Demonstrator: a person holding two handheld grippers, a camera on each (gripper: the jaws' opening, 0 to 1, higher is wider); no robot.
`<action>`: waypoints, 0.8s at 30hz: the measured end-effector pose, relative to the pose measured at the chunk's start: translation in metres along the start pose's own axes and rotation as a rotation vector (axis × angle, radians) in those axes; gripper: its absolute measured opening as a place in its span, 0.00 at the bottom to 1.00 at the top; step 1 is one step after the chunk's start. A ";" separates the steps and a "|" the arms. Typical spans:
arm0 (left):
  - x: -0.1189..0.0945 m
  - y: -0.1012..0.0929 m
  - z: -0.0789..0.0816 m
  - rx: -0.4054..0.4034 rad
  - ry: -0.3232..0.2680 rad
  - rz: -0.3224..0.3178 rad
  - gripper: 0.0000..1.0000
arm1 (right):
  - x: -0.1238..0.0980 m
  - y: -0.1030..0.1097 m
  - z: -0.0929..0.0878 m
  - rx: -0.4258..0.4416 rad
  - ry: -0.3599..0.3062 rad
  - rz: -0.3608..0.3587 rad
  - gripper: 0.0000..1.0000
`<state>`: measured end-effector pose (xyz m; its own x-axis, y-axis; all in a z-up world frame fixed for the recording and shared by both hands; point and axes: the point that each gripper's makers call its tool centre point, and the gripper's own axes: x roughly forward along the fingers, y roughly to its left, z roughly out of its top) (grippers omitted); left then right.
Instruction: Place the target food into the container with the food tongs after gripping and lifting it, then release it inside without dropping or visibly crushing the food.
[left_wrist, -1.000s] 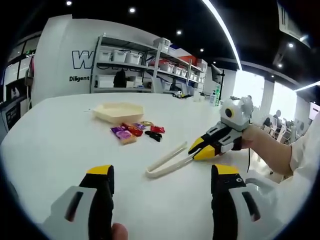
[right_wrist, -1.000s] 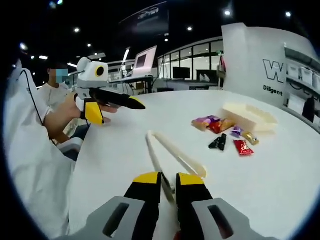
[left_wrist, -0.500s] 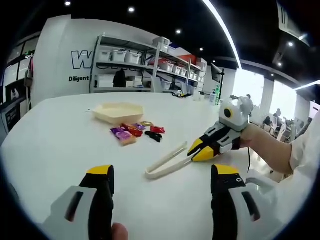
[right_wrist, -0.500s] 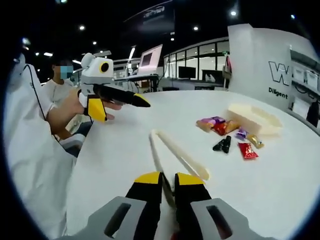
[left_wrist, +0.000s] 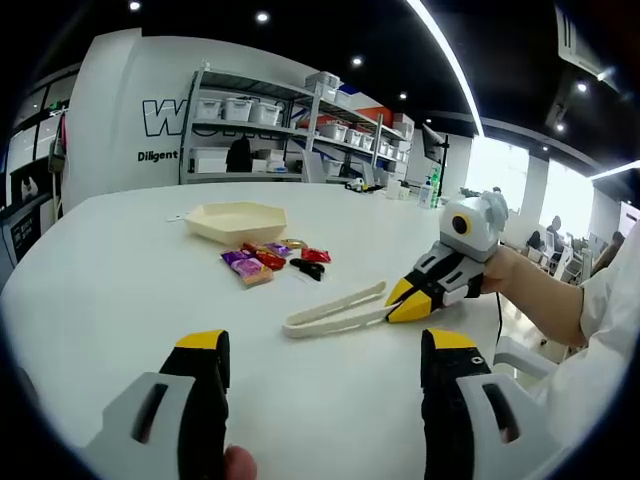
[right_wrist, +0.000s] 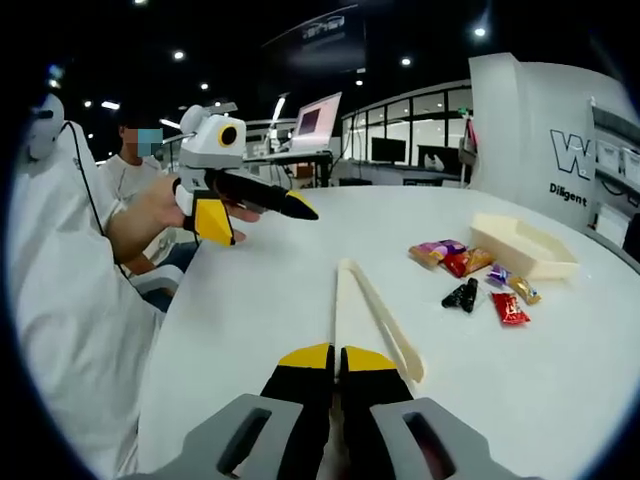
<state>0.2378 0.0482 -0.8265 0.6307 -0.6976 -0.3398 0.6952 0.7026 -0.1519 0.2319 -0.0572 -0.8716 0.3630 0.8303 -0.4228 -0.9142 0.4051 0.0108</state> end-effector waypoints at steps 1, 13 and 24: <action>0.000 0.000 0.000 -0.001 0.000 0.000 0.76 | 0.000 0.000 0.000 0.004 -0.002 0.004 0.00; 0.003 -0.003 -0.003 -0.002 0.010 -0.020 0.73 | -0.006 0.003 0.009 0.101 -0.071 0.039 0.00; 0.008 -0.012 -0.008 -0.037 0.021 -0.076 0.70 | -0.011 0.002 0.020 0.216 -0.154 0.064 0.00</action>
<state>0.2318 0.0359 -0.8350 0.5692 -0.7463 -0.3451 0.7274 0.6527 -0.2118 0.2294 -0.0582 -0.8489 0.3439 0.8986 -0.2726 -0.8824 0.4085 0.2333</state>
